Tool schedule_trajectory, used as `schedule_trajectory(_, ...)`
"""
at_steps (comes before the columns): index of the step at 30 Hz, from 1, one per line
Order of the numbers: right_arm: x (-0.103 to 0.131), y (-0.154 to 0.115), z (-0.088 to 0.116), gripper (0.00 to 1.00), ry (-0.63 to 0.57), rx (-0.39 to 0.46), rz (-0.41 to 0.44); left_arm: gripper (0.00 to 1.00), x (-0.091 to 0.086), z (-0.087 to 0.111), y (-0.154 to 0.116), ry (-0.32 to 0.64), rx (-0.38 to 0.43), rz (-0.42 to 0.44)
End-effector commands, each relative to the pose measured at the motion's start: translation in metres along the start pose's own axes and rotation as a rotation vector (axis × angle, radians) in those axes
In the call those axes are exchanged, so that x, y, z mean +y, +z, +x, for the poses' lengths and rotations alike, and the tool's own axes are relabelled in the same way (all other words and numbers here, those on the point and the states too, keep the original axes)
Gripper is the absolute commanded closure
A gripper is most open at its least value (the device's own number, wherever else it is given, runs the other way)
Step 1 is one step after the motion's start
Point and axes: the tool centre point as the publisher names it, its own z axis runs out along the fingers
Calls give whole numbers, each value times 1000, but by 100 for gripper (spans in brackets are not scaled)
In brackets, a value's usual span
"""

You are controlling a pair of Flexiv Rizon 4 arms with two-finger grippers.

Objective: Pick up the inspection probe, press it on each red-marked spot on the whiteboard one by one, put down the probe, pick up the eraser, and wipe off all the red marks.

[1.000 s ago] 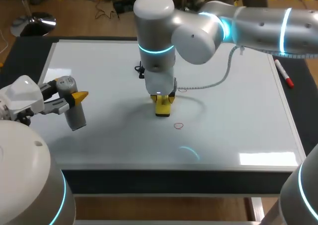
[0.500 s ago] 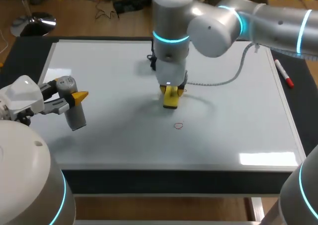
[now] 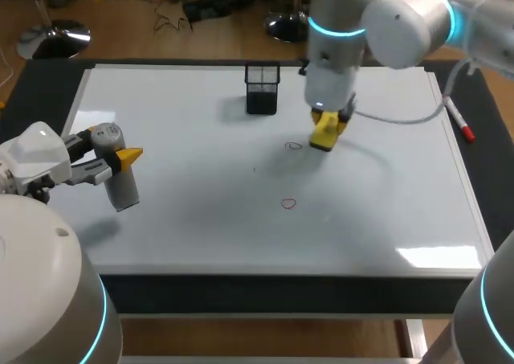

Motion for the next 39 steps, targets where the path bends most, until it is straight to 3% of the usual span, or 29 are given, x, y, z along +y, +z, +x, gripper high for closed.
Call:
schedule_trajectory(1, -22, -7, 42, 100, 55, -34, -4, 100, 0, 0, 2, 1, -4, 1)
schedule_trajectory(11, -66, -7, 103, 100, 256, -28, -3, 100, 0, 0, 2, 1, -4, 1)
schedule_trajectory(19, -80, -2, 141, 100, 353, -20, -10, 100, 0, 0, 2, 1, -4, 1)
schedule_trajectory(26, -85, 0, 151, 100, 381, -15, -10, 100, 0, 0, 2, 1, -4, 1)
schedule_trajectory(39, -86, -1, 153, 100, 393, -23, -17, 100, 0, 0, 2, 1, -4, 1)
